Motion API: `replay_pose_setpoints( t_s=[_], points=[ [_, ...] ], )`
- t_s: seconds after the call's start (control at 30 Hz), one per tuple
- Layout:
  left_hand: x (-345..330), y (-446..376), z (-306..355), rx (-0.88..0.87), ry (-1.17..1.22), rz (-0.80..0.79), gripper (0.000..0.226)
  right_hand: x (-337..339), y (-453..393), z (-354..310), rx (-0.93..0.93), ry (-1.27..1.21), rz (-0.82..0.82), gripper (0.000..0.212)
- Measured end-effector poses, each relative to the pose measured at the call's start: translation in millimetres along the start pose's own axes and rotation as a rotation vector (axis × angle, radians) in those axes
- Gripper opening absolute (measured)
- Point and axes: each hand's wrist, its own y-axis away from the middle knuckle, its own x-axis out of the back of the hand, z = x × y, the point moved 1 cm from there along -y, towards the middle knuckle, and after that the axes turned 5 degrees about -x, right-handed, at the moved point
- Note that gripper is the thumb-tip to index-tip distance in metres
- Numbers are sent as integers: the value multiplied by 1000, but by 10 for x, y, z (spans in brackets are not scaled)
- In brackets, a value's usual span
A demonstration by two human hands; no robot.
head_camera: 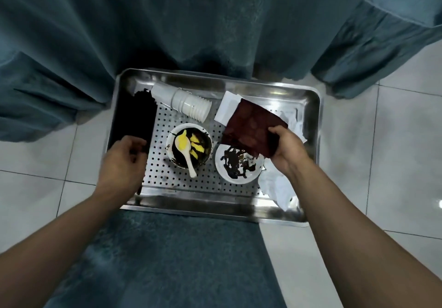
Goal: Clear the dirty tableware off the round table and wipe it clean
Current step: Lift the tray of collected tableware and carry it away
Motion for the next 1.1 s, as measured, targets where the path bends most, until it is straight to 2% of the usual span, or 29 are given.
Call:
replay_pose_setpoints(
  t_s=[0.23, 0.37, 0.43, 0.53, 0.63, 0.7, 0.77, 0.83, 0.9, 1.0, 1.1],
  points=[
    [-104, -183, -416, 8, -199, 49, 34, -173, -266, -4, 22, 92, -26, 19],
    [-139, -268, -572, 11, -281, 82, 36, -350, -374, -179, 141, 210, -70, 22],
    [-151, -324, -606, 2, -301, 96, 37, -373, -450, -253, 270, 403, -16, 28],
    [-136, -418, -620, 6, -331, 114, 40, -266, -462, -319, 553, 847, 134, 43],
    [-118, -505, -621, -2, -355, 124, 44, 64, -384, -334, 778, 906, 272, 40],
    [-104, -549, -644, -18, -369, 137, 48, 371, -356, -332, 910, 940, 425, 34],
    [-89, -581, -688, -13, -386, 131, 53, 693, -365, -267, 904, 997, 619, 34],
    [-99, -595, -754, 25, -387, 98, 58, 1012, -379, -98, 794, 964, 753, 43],
    [-122, -591, -816, 51, -370, 61, 62, 1244, -429, 93, 719, 950, 724, 48],
    [-158, -591, -911, 38, -306, 27, 65, 1355, -530, 265, 703, 949, 601, 42],
    [-158, -647, -911, 77, -223, 60, 63, 1322, -592, 276, 646, 830, 644, 38]
  ],
)
